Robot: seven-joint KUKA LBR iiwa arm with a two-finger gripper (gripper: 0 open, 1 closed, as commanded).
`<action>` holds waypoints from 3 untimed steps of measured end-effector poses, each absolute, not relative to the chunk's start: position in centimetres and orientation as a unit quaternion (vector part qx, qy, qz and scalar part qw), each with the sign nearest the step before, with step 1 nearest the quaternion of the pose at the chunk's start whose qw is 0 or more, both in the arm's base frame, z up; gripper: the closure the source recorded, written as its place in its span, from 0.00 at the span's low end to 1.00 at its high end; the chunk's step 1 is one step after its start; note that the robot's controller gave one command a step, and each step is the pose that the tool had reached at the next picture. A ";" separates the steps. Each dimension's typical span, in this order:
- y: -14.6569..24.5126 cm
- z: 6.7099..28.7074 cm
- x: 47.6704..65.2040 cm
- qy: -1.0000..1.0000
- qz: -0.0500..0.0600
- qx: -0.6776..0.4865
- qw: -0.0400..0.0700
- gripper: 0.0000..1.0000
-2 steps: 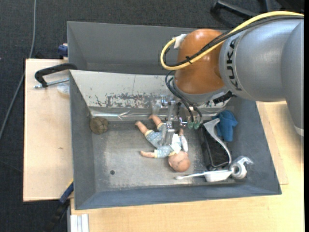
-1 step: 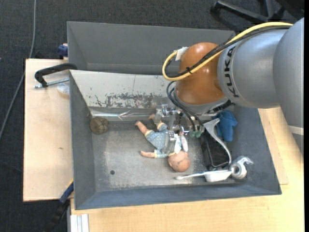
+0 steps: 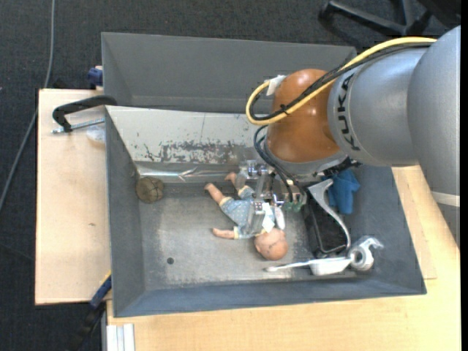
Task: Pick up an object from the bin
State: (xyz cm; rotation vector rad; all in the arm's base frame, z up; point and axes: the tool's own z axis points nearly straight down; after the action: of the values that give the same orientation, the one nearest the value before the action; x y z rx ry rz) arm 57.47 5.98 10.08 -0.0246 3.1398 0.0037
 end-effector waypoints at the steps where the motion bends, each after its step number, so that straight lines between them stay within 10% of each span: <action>1: -1.6 7.5 55.1 0.997 0.003 -0.079 0.004 1.00; 2: -1.6 7.5 55.1 0.997 0.003 -0.079 0.004 1.00; 3: 0.3 19.0 56.8 0.996 0.003 -0.092 0.007 1.00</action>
Offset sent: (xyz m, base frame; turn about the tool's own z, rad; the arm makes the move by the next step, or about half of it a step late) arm 0.0000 0.0000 0.0000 0.0000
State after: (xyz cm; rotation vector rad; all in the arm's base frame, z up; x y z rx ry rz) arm 56.83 0.30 18.96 -0.2864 3.1144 0.0105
